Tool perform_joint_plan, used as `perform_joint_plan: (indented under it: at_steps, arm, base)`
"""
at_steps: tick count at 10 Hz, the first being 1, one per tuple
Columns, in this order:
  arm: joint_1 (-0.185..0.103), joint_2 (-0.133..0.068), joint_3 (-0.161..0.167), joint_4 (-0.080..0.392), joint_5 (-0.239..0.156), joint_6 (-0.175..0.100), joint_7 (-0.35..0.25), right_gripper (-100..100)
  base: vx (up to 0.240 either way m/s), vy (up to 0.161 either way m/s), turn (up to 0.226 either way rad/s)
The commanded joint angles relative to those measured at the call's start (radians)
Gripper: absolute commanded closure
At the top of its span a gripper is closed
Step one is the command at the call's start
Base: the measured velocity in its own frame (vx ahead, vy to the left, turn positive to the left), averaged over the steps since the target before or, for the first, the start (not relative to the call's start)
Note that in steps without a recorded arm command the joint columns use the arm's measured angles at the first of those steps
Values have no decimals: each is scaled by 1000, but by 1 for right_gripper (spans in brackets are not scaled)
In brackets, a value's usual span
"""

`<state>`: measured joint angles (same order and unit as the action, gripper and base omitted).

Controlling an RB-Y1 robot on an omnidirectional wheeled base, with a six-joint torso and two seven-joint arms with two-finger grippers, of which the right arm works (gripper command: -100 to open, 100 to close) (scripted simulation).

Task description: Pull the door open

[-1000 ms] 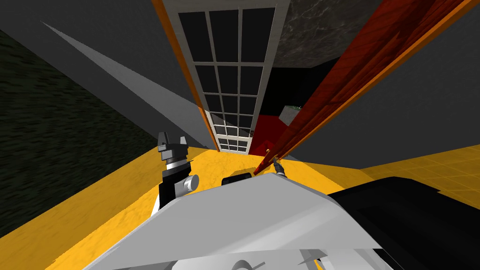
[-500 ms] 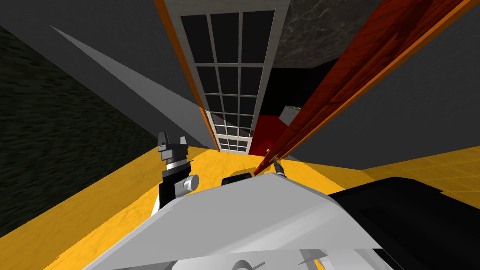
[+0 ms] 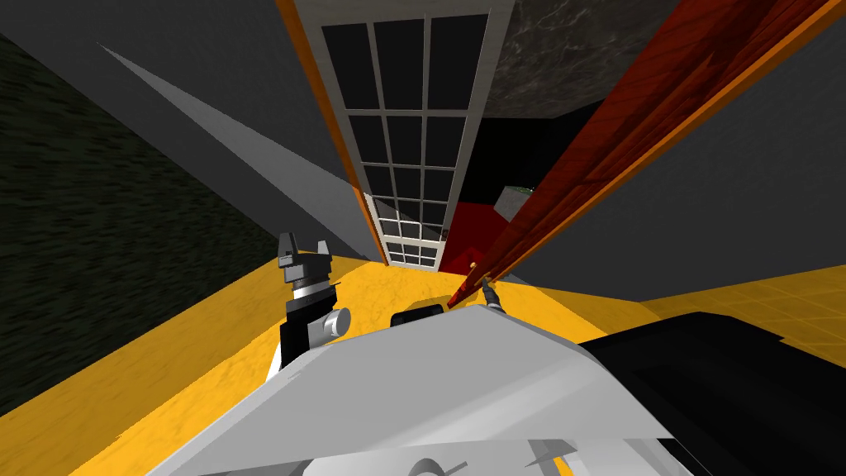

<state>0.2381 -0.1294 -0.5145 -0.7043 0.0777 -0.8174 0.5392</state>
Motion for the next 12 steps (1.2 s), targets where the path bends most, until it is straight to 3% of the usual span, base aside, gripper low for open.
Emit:
perform_joint_plan:
  at_steps: [1,12]
  arm:
    - [10,-9,-15,-4,-20,23,-37,100]
    - [5,-20,2,7,-51,20,-148,100]
  base:
    - [-14,-1,11]
    - [-13,-1,14]
